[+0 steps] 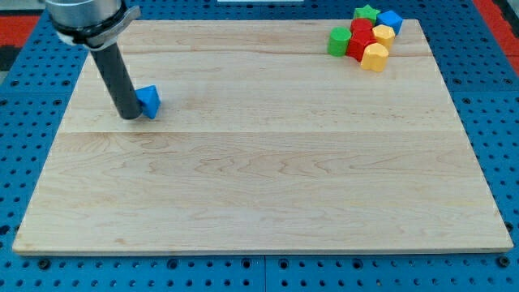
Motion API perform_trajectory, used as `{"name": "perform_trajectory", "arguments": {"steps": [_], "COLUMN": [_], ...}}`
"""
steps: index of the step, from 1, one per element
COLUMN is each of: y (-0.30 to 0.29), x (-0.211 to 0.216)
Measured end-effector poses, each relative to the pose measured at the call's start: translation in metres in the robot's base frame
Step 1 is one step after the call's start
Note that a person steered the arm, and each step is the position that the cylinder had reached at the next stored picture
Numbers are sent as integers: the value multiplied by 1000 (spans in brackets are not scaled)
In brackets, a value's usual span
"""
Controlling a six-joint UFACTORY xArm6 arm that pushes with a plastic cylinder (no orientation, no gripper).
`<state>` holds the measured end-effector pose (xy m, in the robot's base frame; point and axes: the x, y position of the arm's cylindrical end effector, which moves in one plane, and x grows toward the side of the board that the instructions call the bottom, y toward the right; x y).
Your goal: Slide blue cube closer to the yellow heart
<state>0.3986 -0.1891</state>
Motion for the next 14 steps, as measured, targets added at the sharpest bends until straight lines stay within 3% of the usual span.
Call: {"name": "perform_trajectory", "arguments": {"steps": [1, 2, 7, 14], "y": [-4, 4, 139, 234], "x": [-31, -36, -15, -107]}}
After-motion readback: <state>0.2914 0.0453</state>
